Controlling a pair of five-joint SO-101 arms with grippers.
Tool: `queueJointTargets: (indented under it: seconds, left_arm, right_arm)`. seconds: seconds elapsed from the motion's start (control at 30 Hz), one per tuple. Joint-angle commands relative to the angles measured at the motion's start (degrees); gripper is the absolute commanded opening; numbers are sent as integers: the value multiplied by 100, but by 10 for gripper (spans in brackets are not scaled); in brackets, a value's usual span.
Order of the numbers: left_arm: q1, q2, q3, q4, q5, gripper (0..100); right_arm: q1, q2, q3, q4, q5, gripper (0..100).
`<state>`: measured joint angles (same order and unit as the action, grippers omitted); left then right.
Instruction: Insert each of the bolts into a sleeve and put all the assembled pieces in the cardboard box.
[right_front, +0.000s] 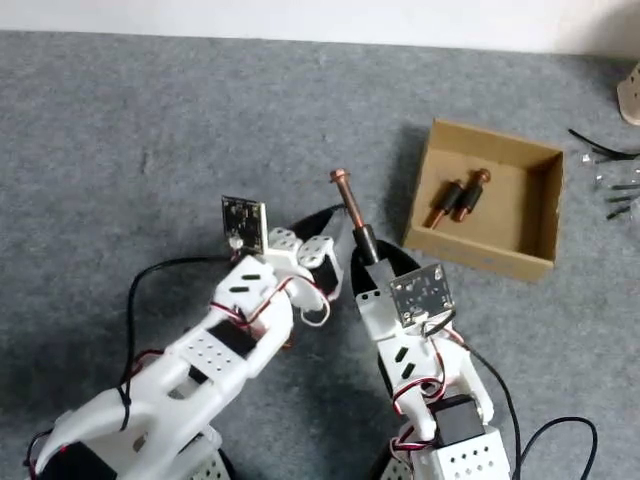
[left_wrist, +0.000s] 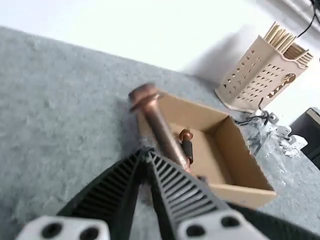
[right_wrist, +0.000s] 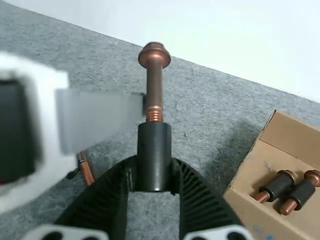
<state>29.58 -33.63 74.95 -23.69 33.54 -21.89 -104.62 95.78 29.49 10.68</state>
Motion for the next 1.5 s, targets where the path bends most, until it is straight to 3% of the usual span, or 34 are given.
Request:
queueJointTargets:
  seconds: [0.0, 0.57, 0.73, 0.97, 1.07, 1.27, 1.47]
  left_arm:
    - [48, 40, -567, 18, -132, 7]
    - [224, -13, -840, 185, -132, 7]
    - [-101, -251, -699, 316, -97, 7]
    - [-831, -1763, -110, 343, 1125, 7]
    - [-927, -2598, 374, 378, 1336, 7]
    - [-901, -3873, 954, 1855, 1345, 8]
    - [-1332, -4119, 980, 2919, 1327, 10]
  right_arm:
    - [40, -57, 875, -251, 18, 5]
    - [-22, -57, 875, -145, 35, 5]
    - [-22, -57, 875, -154, 44, 5]
    - [40, -66, 875, 145, 35, 5]
    - [136, -66, 875, 470, 53, 5]
    - [321, -66, 875, 1596, 62, 5]
    - [321, -66, 875, 2985, 62, 5]
